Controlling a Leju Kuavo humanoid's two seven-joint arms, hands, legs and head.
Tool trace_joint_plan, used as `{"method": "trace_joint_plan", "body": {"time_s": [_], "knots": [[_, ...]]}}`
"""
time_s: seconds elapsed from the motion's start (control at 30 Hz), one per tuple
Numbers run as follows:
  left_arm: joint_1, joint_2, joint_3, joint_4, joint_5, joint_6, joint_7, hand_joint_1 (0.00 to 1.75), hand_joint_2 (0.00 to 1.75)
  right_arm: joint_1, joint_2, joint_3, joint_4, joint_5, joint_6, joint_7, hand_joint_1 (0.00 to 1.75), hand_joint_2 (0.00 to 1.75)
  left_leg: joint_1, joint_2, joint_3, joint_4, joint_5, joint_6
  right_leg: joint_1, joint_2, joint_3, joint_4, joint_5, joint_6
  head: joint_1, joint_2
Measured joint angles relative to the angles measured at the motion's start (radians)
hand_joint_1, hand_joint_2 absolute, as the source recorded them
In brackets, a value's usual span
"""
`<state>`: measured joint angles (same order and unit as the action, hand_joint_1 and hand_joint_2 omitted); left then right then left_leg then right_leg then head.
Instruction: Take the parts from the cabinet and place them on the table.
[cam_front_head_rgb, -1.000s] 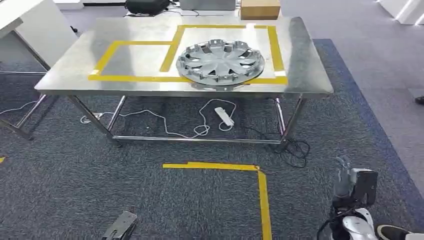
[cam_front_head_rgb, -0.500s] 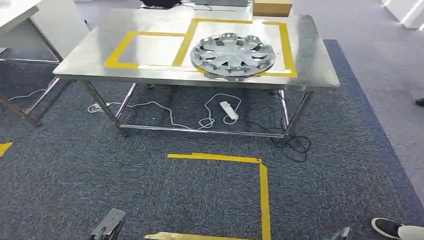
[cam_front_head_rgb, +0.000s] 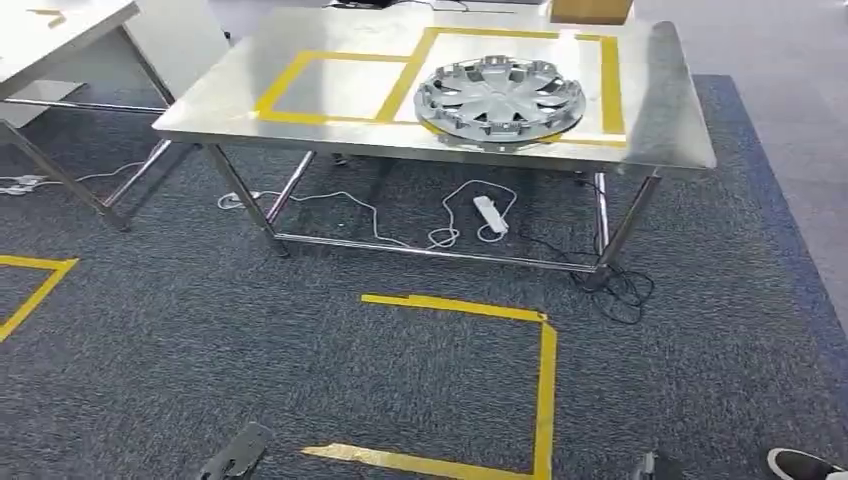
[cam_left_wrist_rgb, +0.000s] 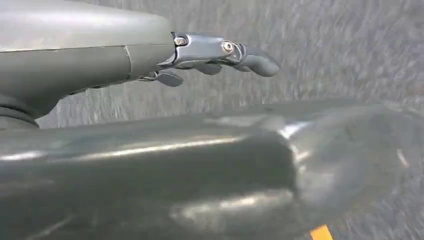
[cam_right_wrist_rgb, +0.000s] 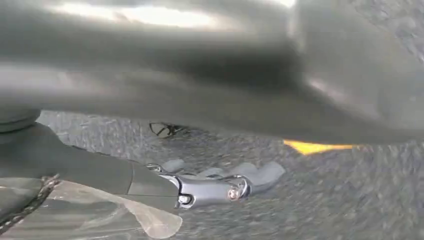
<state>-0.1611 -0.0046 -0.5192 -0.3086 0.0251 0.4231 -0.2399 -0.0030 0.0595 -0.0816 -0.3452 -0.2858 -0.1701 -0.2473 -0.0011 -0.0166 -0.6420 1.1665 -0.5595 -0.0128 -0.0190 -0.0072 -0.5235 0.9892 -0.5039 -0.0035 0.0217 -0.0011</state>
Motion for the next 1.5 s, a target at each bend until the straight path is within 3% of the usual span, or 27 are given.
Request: {"method": "trace_joint_plan", "body": {"time_s": [0.07, 0.1, 0.13, 0.2, 0.23, 0.27, 0.4, 0.47, 0.5, 0.57, 0.6, 0.63, 0.7, 0.73, 0.77, 0.8, 0.9, 0.93, 0.97, 1.0, 1.07, 1.13, 1.23, 1.27, 1.3, 1.43, 1.5], "knots": [[-0.011, -0.001, -0.020, 0.000, -0.019, 0.002, 0.018, 0.00, 0.00, -0.011, 0.000, 0.014, 0.017, 0.001, 0.028, 0.061, 0.00, 0.00, 0.005, 0.007, -0.061, 0.148, -0.056, -0.007, 0.001, -0.028, -0.005, 0.001, 0.001, 0.000, -0.001, 0.000], [-0.013, -0.001, -0.026, 0.000, -0.023, 0.003, 0.023, 0.00, 0.00, -0.016, 0.000, 0.022, 0.021, 0.005, 0.037, 0.077, 0.00, 0.00, 0.006, 0.008, -0.061, 0.158, -0.049, -0.009, 0.001, -0.039, -0.006, 0.001, 0.001, 0.000, -0.001, 0.000], [-0.016, 0.000, -0.033, 0.000, -0.026, 0.004, 0.025, 0.00, 0.00, -0.023, 0.000, 0.028, 0.024, 0.006, 0.043, 0.086, 0.00, 0.00, 0.007, 0.011, -0.039, 0.122, -0.020, -0.008, 0.001, -0.050, -0.005, 0.001, 0.001, 0.001, -0.001, 0.000], [-0.024, 0.000, -0.040, 0.000, -0.028, 0.006, 0.027, 0.00, 0.00, -0.037, 0.000, 0.039, 0.028, 0.007, 0.049, 0.095, 0.00, 0.00, 0.006, 0.028, 0.058, -0.058, 0.069, 0.001, 0.001, -0.072, -0.001, 0.001, 0.001, 0.002, -0.001, 0.000], [-0.028, 0.001, -0.042, 0.000, -0.029, 0.006, 0.027, 0.00, 0.00, -0.042, 0.000, 0.042, 0.030, 0.007, 0.049, 0.096, 0.00, 0.00, 0.002, 0.070, 0.101, -0.145, 0.093, 0.009, 0.002, -0.081, 0.001, 0.001, 0.000, 0.004, 0.000, 0.000], [-0.035, 0.001, -0.043, 0.000, -0.029, 0.007, 0.027, 0.00, 0.00, -0.045, 0.000, 0.043, 0.032, 0.007, 0.049, 0.097, 0.00, 0.00, -0.010, 0.098, 0.108, -0.159, 0.075, 0.012, 0.009, -0.089, 0.000, 0.002, -0.001, 0.010, 0.000, 0.000], [-0.036, 0.002, -0.051, 0.000, -0.029, 0.010, 0.027, 0.00, 0.00, -0.052, -0.001, 0.054, 0.037, 0.007, 0.051, 0.099, 0.00, 0.00, -0.012, 0.056, 0.095, -0.173, 0.087, 0.037, 0.009, -0.130, 0.001, -0.001, 0.000, 0.035, 0.002, 0.000], [-0.039, 0.001, -0.056, 0.000, -0.030, 0.011, 0.027, 0.00, 0.00, -0.055, -0.002, 0.056, 0.038, 0.007, 0.051, 0.097, 0.00, 0.00, -0.003, 0.041, 0.093, -0.181, 0.098, 0.051, 0.004, -0.029, -0.027, 0.049, -0.045, 0.043, 0.006, 0.000], [-0.044, 0.002, -0.057, 0.000, -0.029, 0.013, 0.027, 0.00, 0.00, -0.054, -0.002, 0.057, 0.040, 0.007, 0.051, 0.097, 0.00, 0.00, -0.003, 0.029, 0.088, -0.181, 0.100, 0.055, 0.003, -0.005, -0.062, 0.127, -0.086, 0.043, 0.010, 0.000], [-0.045, 0.000, -0.058, 0.000, -0.030, 0.013, 0.027, 0.00, 0.00, -0.048, -0.002, 0.058, 0.044, 0.007, 0.050, 0.099, 0.00, 0.00, -0.006, 0.003, 0.084, -0.180, 0.102, 0.059, 0.004, 0.004, -0.141, 0.294, -0.152, 0.045, 0.010, 0.000], [-0.042, 0.000, -0.059, 0.000, -0.029, 0.014, 0.025, 0.00, 0.00, -0.047, -0.002, 0.059, 0.047, 0.007, 0.051, 0.099, 0.00, 0.00, -0.007, -0.010, 0.084, -0.179, 0.102, 0.059, 0.004, 0.005, -0.159, 0.326, -0.152, 0.045, 0.010, 0.000], [-0.040, 0.000, -0.059, 0.000, -0.029, 0.020, 0.022, 0.00, 0.00, -0.046, -0.002, 0.059, 0.047, 0.005, 0.052, 0.101, 0.00, 0.00, -0.007, -0.024, 0.084, -0.178, 0.102, 0.059, 0.004, 0.005, -0.153, 0.308, -0.125, 0.044, 0.009, 0.000], [-0.041, -0.001, -0.059, 0.001, -0.027, 0.045, 0.024, 0.00, 0.00, -0.048, -0.004, 0.060, 0.048, 0.003, 0.053, 0.102, 0.00, 0.00, -0.006, -0.052, 0.085, -0.173, 0.102, 0.058, 0.003, 0.014, -0.089, 0.164, -0.032, 0.040, 0.010, 0.000], [-0.043, -0.005, -0.059, 0.001, -0.029, 0.057, 0.034, 0.00, 0.00, -0.047, -0.007, 0.062, 0.049, 0.005, 0.053, 0.102, 0.00, 0.00, -0.006, -0.067, 0.085, -0.170, 0.100, 0.055, 0.001, 0.041, -0.044, 0.063, 0.017, 0.037, 0.010, 0.000], [-0.045, -0.007, -0.059, 0.001, -0.030, 0.061, 0.042, 0.00, 0.00, -0.048, -0.010, 0.064, 0.050, 0.007, 0.053, 0.098, 0.00, 0.00, -0.007, -0.076, 0.081, -0.166, 0.099, 0.050, -0.005, 0.093, -0.027, 0.034, 0.002, 0.036, 0.010, 0.000], [-0.048, -0.008, -0.059, 0.001, -0.034, 0.063, 0.046, 0.00, 0.00, -0.045, -0.011, 0.065, 0.051, 0.007, 0.046, 0.084, 0.00, 0.00, -0.009, -0.087, 0.071, -0.153, 0.098, 0.046, -0.009, 0.098, -0.019, 0.004, -0.002, 0.037, 0.006, 0.000], [-0.036, -0.008, -0.059, 0.002, -0.035, 0.055, 0.045, 0.00, 0.00, -0.048, -0.011, 0.068, 0.051, 0.016, 0.010, 0.017, 0.00, 0.00, 0.000, -0.119, 0.056, -0.157, 0.108, 0.024, -0.001, 0.070, -0.016, 0.014, -0.002, 0.029, 0.009, 0.000], [-0.031, -0.006, -0.059, 0.002, -0.021, 0.039, 0.047, 0.00, 0.00, -0.048, -0.006, 0.072, 0.050, 0.026, 0.007, 0.007, 0.00, 0.00, 0.002, -0.112, 0.053, -0.148, 0.099, 0.020, -0.012, 0.054, -0.011, 0.005, 0.003, 0.021, 0.007, 0.000], [-0.028, -0.008, -0.059, 0.002, -0.008, 0.021, 0.048, 0.00, 0.00, -0.051, -0.009, 0.082, 0.049, 0.044, 0.000, 0.006, 0.00, 0.00, -0.004, -0.049, 0.041, -0.119, 0.078, 0.012, -0.008, 0.043, -0.008, 0.003, 0.003, 0.018, 0.004, 0.000], [-0.028, -0.008, -0.057, 0.002, 0.002, 0.006, 0.048, 0.00, 0.00, -0.053, -0.009, 0.092, 0.049, 0.060, -0.005, 0.012, 0.00, 0.00, -0.001, -0.013, 0.009, -0.054, 0.042, 0.005, -0.006, 0.027, -0.007, 0.003, 0.001, 0.010, -0.005, 0.000], [-0.028, -0.007, -0.053, 0.002, 0.020, -0.019, 0.048, 0.00, 0.00, -0.057, -0.010, 0.116, 0.048, 0.089, -0.009, 0.033, 0.00, 0.00, 0.006, 0.006, -0.066, 0.101, -0.021, -0.004, -0.003, -0.004, -0.006, 0.003, -0.002, 0.006, -0.004, 0.000], [-0.020, -0.003, -0.047, 0.002, 0.034, -0.035, 0.048, 0.00, 0.00, -0.061, -0.012, 0.149, 0.047, 0.116, -0.014, 0.044, 0.00, 0.00, 0.011, 0.008, -0.094, 0.156, -0.022, -0.008, -0.003, -0.031, -0.005, 0.004, -0.005, 0.007, -0.005, 0.000], [-0.014, 0.006, -0.040, 0.002, 0.041, -0.045, 0.047, 0.00, 0.00, -0.064, -0.012, 0.189, 0.042, 0.140, -0.024, 0.056, 0.00, 0.00, 0.011, 0.033, 0.008, -0.048, 0.100, -0.003, -0.004, -0.072, 0.006, 0.004, -0.012, 0.014, -0.005, 0.000], [-0.014, 0.009, -0.037, 0.002, 0.047, -0.052, 0.048, 0.00, 0.00, -0.064, -0.014, 0.204, 0.042, 0.147, -0.018, 0.075, 0.00, 0.00, 0.006, 0.084, 0.045, -0.117, 0.119, 0.004, 0.000, -0.081, 0.010, 0.004, -0.015, 0.019, -0.005, 0.000], [-0.015, 0.012, -0.034, 0.002, 0.056, -0.061, 0.049, 0.00, 0.00, -0.060, -0.017, 0.221, 0.043, 0.152, -0.005, 0.102, 0.00, 0.00, -0.008, 0.107, 0.057, -0.146, 0.104, 0.007, 0.010, -0.093, 0.009, 0.009, -0.023, 0.028, -0.008, 0.000], [0.012, 0.020, -0.022, 0.002, 0.088, -0.081, 0.050, 0.00, 0.00, -0.040, -0.035, 0.269, 0.055, 0.164, 0.018, 0.126, 0.00, 0.00, -0.005, 0.056, 0.057, -0.158, 0.105, 0.036, 0.006, -0.135, 0.023, 0.000, -0.035, 0.050, -0.005, 0.000], [0.017, 0.019, -0.019, 0.003, 0.091, -0.092, 0.048, 0.00, 0.00, -0.038, -0.048, 0.285, 0.060, 0.167, 0.014, 0.110, 0.00, 0.00, -0.001, 0.038, 0.057, -0.161, 0.108, 0.048, 0.002, -0.031, -0.013, 0.076, -0.090, 0.052, 0.003, 0.000]]}}
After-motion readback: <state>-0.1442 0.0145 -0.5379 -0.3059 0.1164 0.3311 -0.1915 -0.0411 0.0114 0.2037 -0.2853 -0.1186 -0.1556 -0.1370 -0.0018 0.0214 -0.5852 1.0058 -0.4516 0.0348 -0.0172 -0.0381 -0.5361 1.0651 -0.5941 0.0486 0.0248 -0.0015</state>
